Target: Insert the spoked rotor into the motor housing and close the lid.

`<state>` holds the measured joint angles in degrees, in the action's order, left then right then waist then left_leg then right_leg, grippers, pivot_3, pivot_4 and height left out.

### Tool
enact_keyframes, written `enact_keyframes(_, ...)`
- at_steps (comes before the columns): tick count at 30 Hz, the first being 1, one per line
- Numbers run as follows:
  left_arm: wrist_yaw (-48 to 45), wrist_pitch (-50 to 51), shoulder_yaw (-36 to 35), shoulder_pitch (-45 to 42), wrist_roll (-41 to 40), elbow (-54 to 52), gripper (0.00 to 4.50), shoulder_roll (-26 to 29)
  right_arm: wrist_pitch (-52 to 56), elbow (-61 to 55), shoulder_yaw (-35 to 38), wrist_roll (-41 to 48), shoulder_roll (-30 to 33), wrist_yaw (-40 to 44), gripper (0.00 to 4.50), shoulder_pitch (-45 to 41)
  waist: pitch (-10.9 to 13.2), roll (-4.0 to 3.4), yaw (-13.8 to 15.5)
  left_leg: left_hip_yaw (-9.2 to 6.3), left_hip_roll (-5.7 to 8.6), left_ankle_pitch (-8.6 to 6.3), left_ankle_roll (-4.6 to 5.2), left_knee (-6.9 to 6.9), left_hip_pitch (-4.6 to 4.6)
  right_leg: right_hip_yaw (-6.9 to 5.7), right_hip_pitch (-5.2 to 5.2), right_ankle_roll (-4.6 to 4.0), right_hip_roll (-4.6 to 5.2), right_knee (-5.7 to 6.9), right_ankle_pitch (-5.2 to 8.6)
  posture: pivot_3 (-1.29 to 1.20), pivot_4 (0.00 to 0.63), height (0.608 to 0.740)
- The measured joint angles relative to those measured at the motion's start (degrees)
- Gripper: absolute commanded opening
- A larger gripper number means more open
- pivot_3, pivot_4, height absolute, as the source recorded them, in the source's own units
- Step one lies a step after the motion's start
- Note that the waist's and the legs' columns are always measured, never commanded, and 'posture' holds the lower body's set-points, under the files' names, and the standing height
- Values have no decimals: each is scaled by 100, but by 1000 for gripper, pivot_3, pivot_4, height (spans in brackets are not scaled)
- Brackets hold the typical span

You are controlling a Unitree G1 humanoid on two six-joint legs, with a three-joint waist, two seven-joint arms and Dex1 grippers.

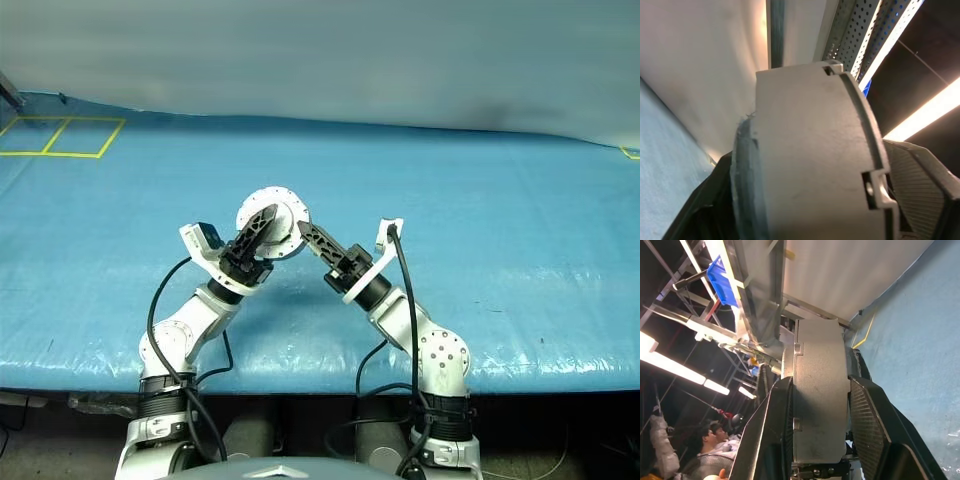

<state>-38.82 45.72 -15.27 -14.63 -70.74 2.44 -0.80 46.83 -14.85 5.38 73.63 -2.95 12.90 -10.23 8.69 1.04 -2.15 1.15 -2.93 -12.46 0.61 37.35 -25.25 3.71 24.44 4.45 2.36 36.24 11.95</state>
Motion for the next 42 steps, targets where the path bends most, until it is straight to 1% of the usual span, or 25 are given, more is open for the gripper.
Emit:
enact_keyframes(1, 0, 0, 1, 15, 6, 1, 2572, 1, -17, -16, 6, -7, 7, -1, 1264, -1, 0, 0, 2, 0, 0, 0, 0, 0, 0, 0, 0, 0, 0, 0, 0, 0, 150, 740)
enact_keyframes(2, -3, 0, 0, 33, 4, 1, 2464, 0, -18, -16, 9, -6, 22, 9, 1264, 7, 0, 1, 2, 0, 0, 0, 0, 1, 0, 0, -1, 0, 0, 0, 0, 0, 150, 740)
enact_keyframes(12, 59, -5, -5, 92, 4, 4, 2468, -26, -53, -2, -28, -39, 22, -31, 1264, 38, 0, 1, 2, 0, 0, 0, 0, 5, 0, 0, -2, 0, 0, 1, 0, 0, 150, 740)
enact_keyframes(14, 150, -11, -13, 92, -2, 4, 2468, -43, -110, 26, -38, -124, 26, 21, 2025, 40, 0, 1, 3, -1, 0, 0, 0, 7, 0, 0, -3, 1, 0, 1, -1, 0, 150, 740)
enact_keyframes(17, 335, -72, -24, 135, 55, 4, 2468, -77, -222, 34, -55, -263, 20, 71, 2912, 44, 0, 1, 1, 0, 0, 0, 0, 8, 1, 1, -4, 3, 0, 1, -2, 0, 150, 740)
enact_keyframes(20, 539, -198, -94, 209, 158, 24, 2468, -126, -559, 34, -18, -539, -39, 34, 2912, 3, 0, 0, -2, 0, -1, 0, 0, 9, 1, 2, -3, 4, -2, 2, -2, 0, 150, 740)
enact_keyframes(25, 976, -692, -362, 217, 399, 109, 2468, -242, -1256, 143, 37, -1416, -90, -154, 2912, -136, 0, 1, 7, 0, 0, 1, -1, 17, -1, 4, -4, 7, -3, 2, -5, 0, 150, 740)
enact_keyframes(27, 1262, -995, -485, 214, 571, 145, 2468, -346, -1333, 171, -51, -1753, 92, -127, 2912, -160, -1, 1, 10, 2, 2, 1, -1, 18, -2, 8, -5, 8, -2, 1, -6, 0, 150, 740)
enact_keyframes(31, 1788, -1684, -756, 81, 1008, 392, 2468, -364, -1372, 78, -472, -2356, 763, 396, 2912, -42, -1, 3, 18, 2, 3, 1, -1, 19, -3, 10, -5, 8, -2, 1, -7, 0, 150, 740)
enact_keyframes(32, 1914, -1845, -844, 7, 1108, 490, 2468, -350, -1392, 48, -658, -2610, 991, 525, 2912, 11, -1, 3, 20, 2, 3, 1, -1, 20, -3, 9, -5, 8, -2, 0, -7, 0, 150, 740)
enact_keyframes(35, 2196, -2235, -1080, -224, 1356, 740, 2468, -230, -1590, 31, -1433, -3763, 1855, 903, 2912, 132, -1, 4, 26, 3, 7, 1, -2, 27, -6, 11, -4, 9, -1, 0, -7, 0, 150, 740)
enact_keyframes(36, 2235, -2308, -1137, -293, 1403, 808, 2468, -171, -1683, 34, -1586, -4039, 2017, 1002, 2912, 191, -2, 5, 31, 3, 7, 1, -2, 28, -6, 12, -4, 9, -1, 0, -8, 0, 150, 740)
enact_keyframes(38, 2266, -2437, -1231, -493, 1494, 1067, 2468, -14, -1993, 43, -1849, -4515, 2233, 1274, 2912, 326, -2, 6, 56, 3, 7, 2, -3, 28, -6, 12, -5, 12, -2, 1, -9, 0, 150, 740)
enact_keyframes(42, 2263, -2553, -1346, -773, 1668, 1417, 2468, 225, -2528, 115, -2140, -5111, 2364, 1648, 2912, 481, -2, 10, 68, 3, 8, 2, -3, 36, -8, 13, -8, 26, -2, -5, -17, 0, 150, 740)
